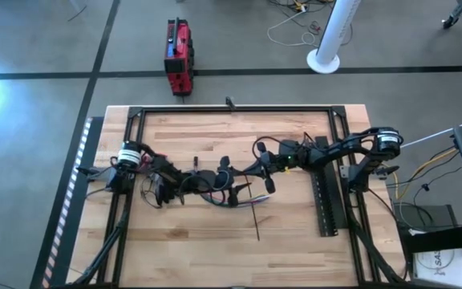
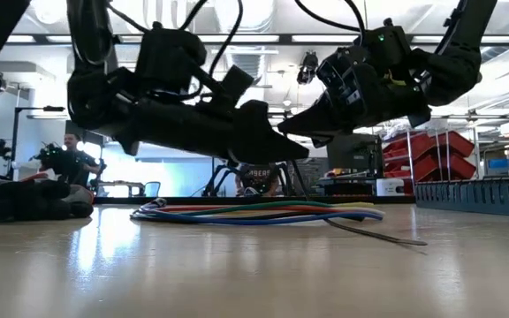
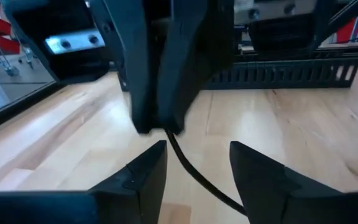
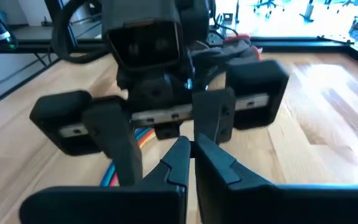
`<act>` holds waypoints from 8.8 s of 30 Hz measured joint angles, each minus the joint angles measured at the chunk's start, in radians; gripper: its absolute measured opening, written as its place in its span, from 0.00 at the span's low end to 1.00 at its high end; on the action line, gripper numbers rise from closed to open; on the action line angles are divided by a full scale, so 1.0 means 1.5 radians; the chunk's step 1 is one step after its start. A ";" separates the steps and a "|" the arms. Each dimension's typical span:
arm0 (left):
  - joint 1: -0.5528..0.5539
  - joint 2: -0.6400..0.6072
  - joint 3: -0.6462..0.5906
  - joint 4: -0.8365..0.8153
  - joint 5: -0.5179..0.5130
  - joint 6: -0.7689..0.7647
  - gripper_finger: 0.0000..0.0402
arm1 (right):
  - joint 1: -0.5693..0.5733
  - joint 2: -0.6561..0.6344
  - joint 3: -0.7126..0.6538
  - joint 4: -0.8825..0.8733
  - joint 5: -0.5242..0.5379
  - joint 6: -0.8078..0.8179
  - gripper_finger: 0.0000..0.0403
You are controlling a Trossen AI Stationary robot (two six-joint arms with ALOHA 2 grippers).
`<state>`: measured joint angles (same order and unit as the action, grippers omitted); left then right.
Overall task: Ziptie cables
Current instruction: Wrap the colored cable wires with the black zip tie
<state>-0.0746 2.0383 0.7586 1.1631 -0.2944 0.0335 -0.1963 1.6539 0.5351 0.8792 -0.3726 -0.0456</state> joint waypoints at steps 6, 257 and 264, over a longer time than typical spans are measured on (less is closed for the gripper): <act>0.000 -0.027 -0.028 0.005 -0.001 0.001 0.32 | 0.000 0.000 -0.003 -0.011 0.004 -0.008 0.00; 0.025 -0.040 0.063 -0.399 -0.059 -0.081 0.00 | 0.526 0.154 0.186 -0.353 0.570 -0.243 0.62; 0.025 -0.040 0.063 -0.401 -0.057 -0.081 0.00 | 0.527 0.149 0.193 -0.357 0.586 -0.340 0.71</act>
<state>-0.0376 1.9789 0.8536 0.5612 -0.3798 -0.0879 0.5949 1.8774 0.8251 0.3441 0.5069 -0.5558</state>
